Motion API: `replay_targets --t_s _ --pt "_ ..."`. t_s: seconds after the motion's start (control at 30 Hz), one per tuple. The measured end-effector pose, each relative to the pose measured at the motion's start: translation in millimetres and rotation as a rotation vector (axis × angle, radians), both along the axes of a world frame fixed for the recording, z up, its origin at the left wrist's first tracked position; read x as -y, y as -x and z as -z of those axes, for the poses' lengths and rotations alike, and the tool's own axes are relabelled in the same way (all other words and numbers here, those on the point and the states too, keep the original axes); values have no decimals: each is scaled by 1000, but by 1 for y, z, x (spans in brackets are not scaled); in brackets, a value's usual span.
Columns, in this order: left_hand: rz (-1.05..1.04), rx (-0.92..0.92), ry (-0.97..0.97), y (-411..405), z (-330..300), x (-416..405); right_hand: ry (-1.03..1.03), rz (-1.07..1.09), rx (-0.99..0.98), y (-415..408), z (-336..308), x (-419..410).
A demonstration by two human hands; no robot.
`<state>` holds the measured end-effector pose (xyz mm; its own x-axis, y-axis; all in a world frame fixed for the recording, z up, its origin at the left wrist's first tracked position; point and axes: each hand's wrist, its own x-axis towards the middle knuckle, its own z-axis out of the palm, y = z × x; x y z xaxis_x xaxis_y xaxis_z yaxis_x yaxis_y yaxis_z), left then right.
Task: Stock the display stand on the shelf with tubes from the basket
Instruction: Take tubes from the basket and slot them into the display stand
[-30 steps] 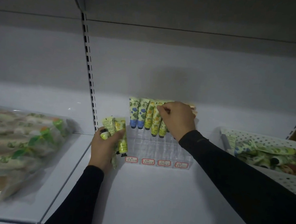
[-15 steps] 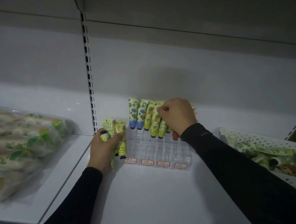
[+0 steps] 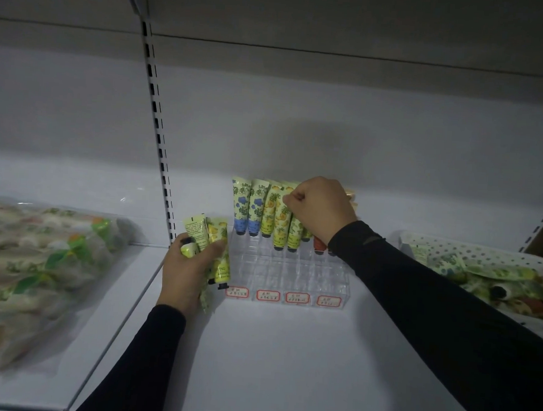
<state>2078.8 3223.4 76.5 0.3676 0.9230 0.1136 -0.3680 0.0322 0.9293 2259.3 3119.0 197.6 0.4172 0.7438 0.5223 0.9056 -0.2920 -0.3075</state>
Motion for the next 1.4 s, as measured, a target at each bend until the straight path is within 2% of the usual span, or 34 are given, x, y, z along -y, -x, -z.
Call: replay_targets --t_s 0.1,0.23,0.3,0.47,0.67,0.77,0.87,1.0,1.13,1.4 --pt "-28 3 -39 4 -5 4 -23 19 -26 4 -1 3" --pt "-34 10 -89 12 -12 8 -185 -45 -71 19 -12 18" --pt "43 39 -74 14 -19 13 -158 -144 -175 29 -11 24" --pt "357 -17 -164 10 -44 33 93 -336 -501 41 5 27" --pt "348 -96 -181 6 -52 34 15 -374 -748 35 -6 36" --pt "226 -100 -140 4 -53 29 -34 -309 -670 28 -11 34" --pt "5 -125 -95 5 -48 15 -96 -213 -563 18 -17 32" --pt "-163 -178 -114 9 -30 -1 -129 -133 -416 9 -23 25" --pt "-142 -174 -86 7 -15 -3 -132 -39 -112 10 -27 9" --pt "-102 -131 -54 8 -9 -11 -71 -56 48 22 -13 -7"
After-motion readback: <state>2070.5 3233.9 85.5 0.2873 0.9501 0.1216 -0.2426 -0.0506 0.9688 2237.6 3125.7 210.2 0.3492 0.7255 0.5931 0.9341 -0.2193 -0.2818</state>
